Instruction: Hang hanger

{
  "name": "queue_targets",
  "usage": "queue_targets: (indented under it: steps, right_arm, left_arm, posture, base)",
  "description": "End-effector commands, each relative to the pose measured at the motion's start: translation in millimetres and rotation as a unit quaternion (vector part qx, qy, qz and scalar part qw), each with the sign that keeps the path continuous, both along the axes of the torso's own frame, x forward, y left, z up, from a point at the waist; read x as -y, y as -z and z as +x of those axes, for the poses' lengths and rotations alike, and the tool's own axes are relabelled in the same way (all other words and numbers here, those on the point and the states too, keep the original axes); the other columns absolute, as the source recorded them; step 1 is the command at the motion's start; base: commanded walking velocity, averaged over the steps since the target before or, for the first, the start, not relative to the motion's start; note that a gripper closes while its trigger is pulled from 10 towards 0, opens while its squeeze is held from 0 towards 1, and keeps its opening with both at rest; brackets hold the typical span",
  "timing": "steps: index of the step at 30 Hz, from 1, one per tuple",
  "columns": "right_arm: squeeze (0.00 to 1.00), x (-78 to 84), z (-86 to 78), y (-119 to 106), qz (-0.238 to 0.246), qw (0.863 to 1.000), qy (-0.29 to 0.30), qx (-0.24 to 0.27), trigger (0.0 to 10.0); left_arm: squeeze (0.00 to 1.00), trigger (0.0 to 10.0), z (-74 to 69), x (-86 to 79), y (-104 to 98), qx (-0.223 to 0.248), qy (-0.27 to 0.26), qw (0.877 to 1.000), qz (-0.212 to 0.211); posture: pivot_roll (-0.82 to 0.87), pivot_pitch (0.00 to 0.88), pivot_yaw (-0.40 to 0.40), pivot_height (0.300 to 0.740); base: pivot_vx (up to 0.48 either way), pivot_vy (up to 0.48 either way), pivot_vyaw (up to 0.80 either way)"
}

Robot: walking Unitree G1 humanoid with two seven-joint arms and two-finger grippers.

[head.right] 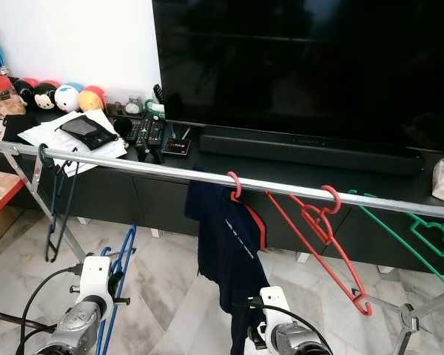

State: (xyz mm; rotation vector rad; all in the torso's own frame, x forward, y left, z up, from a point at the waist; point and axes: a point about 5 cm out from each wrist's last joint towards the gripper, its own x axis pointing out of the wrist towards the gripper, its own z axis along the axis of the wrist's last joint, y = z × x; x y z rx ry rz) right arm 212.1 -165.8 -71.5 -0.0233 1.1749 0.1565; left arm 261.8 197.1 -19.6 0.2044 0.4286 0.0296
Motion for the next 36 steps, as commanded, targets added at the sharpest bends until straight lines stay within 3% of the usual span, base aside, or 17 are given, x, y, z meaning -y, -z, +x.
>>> queue_targets:
  steps: [1,2,3,4,5,6,7,9,12,15,17,36]
  right_arm:
    - [0.00,3.7,2.3,-1.5,-0.007,1.000,0.001,0.004,10.0]
    - [0.00,3.8,2.2,-1.5,-0.008,1.000,0.000,0.004,10.0]
    - [0.00,4.0,2.2,-1.5,-0.008,1.000,-0.001,0.004,10.0]
    - [0.00,4.0,2.2,-1.5,-0.009,1.000,-0.002,0.003,10.0]
    - [0.00,4.0,2.2,-1.5,-0.009,1.000,-0.002,0.003,10.0]
    - [0.00,4.1,2.3,-1.6,-0.009,1.000,-0.003,0.003,10.0]
    - [0.00,4.2,2.3,-1.6,-0.009,1.000,-0.003,0.003,10.0]
    - [0.00,4.3,2.4,-1.7,-0.009,1.000,-0.003,0.003,10.0]
    - [0.00,4.4,2.6,-1.8,-0.010,1.000,-0.004,0.003,10.0]
    - [0.00,4.6,2.9,-2.0,-0.010,1.000,-0.004,0.003,10.0]
    - [0.00,4.7,2.9,-2.0,-0.010,1.000,-0.004,0.003,10.0]
    - [0.00,5.1,2.8,-2.1,-0.012,1.000,-0.008,0.002,10.0]
  left_arm:
    - [0.00,10.0,30.5,-10.3,-57.5,0.194,0.080,0.961,0.177]
    - [0.00,10.0,33.2,-10.2,-66.3,0.224,0.098,0.950,0.196]
    - [0.00,10.0,34.8,-10.5,-69.8,0.231,0.108,0.946,0.202]
    - [0.00,10.0,37.2,-15.1,-65.3,0.186,0.082,0.972,0.120]
    - [0.00,10.0,37.0,-17.4,-61.0,0.158,0.065,0.984,0.044]
    - [0.00,10.0,35.5,-17.4,-61.9,0.168,0.062,0.983,-0.024]
    - [0.00,10.0,34.2,-17.5,-63.4,0.182,0.061,0.980,-0.059]
    - [0.00,10.0,33.6,-15.2,-77.0,0.229,0.081,0.968,-0.057]
    - [0.00,10.0,34.5,-11.2,-79.3,0.234,0.086,0.968,-0.039]
    - [0.00,10.0,39.7,-6.1,-78.6,0.209,0.103,0.972,-0.031]
    - [0.00,10.0,42.6,-3.0,-79.1,0.190,0.122,0.973,-0.053]
    - [0.00,10.0,42.7,3.8,-78.9,0.165,0.149,0.972,-0.079]
  posture:
    - [0.01,0.000,-0.067,0.740]
    - [0.01,0.000,-0.067,0.740]
    - [0.01,0.000,-0.067,0.740]
    - [0.01,0.000,-0.067,0.740]
    - [0.01,0.000,-0.067,0.740]
    - [0.01,0.000,-0.071,0.740]
    - [0.01,0.000,-0.071,0.740]
    - [0.01,0.000,-0.071,0.740]
    - [0.02,0.000,-0.070,0.740]
    - [0.02,0.000,-0.070,0.740]
    - [0.02,0.000,-0.070,0.740]
    - [0.02,0.000,-0.073,0.740]
  base:
    - [0.000,0.000,0.00]
    - [0.000,0.000,0.00]
    - [0.000,0.000,0.00]
    - [0.000,0.000,0.00]
    - [0.000,0.000,0.00]
    - [0.000,0.000,0.00]
    - [0.000,0.000,0.00]
    - [0.000,0.000,0.00]
    - [0.000,0.000,0.00]
    - [0.000,0.000,0.00]
    - [0.000,0.000,0.00]
    - [0.240,0.000,0.00]
